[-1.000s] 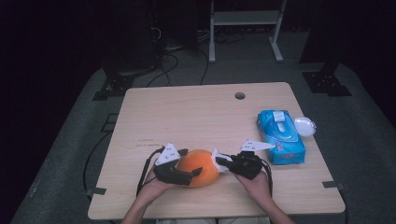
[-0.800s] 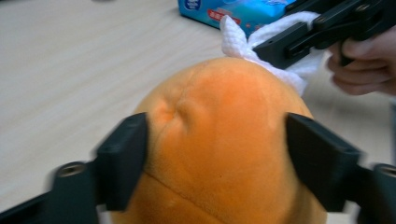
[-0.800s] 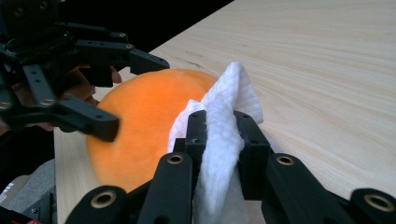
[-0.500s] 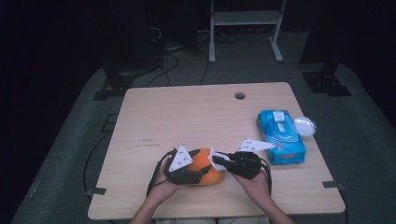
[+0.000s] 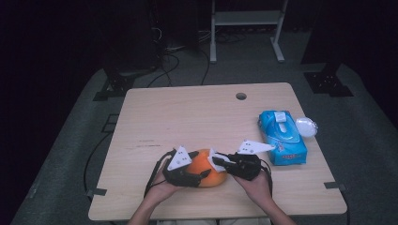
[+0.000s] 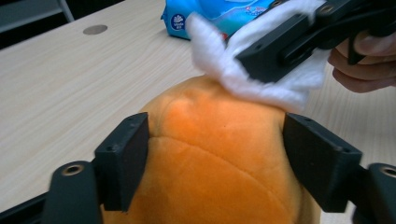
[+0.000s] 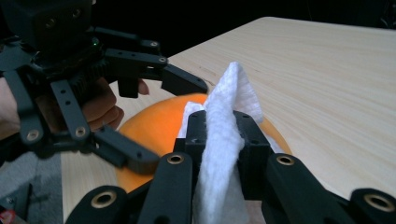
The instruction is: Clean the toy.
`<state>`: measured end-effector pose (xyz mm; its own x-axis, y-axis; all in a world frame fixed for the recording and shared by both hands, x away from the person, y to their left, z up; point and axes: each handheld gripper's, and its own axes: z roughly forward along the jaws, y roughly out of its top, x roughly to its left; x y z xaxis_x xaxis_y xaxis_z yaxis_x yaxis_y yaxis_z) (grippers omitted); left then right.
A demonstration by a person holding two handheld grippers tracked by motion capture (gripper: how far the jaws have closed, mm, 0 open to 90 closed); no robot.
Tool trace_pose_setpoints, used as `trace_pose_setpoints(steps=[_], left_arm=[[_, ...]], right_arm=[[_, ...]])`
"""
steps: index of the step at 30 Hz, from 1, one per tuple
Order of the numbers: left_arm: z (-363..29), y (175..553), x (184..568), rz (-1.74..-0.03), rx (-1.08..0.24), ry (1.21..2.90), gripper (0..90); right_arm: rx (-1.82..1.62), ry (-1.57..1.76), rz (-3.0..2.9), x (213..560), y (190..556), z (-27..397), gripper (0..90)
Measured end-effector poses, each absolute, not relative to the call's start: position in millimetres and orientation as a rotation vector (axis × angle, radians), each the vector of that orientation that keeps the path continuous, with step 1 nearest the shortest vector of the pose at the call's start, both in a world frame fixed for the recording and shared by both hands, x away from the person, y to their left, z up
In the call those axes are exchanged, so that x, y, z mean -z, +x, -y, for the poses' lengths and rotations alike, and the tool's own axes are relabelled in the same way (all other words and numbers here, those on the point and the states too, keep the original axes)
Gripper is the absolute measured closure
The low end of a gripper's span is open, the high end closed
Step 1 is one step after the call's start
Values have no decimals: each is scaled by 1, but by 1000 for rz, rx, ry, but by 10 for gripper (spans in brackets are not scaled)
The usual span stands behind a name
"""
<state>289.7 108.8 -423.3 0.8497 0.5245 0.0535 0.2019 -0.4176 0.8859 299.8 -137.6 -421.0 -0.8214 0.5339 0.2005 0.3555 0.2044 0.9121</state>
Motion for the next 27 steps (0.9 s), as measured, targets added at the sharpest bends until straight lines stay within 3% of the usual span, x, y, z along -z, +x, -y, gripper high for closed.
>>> trace_pose_setpoints(steps=[6, 9, 12, 15, 19, 27], left_arm=[[-122, 294, 416, -595, -364, 1974, 117], [-132, 298, 419, -635, -284, 1978, 95], [-134, 300, 425, -632, -218, 1978, 173], [-129, 296, 422, -582, -274, 1998, 261], [-115, 289, 417, -509, -347, 2019, 287], [-128, 296, 415, -619, -295, 1981, 101]], right_arm=[[-1632, 920, -2319, 432, 306, 143, 770], [-1622, 938, -2307, 432, 309, 147, 770], [-1622, 945, -2308, 431, 308, 148, 770], [-1639, 908, -2304, 425, 303, 144, 769], [-1682, 810, -2303, 414, 296, 135, 769], [-1611, 910, -2303, 426, 306, 148, 771]])
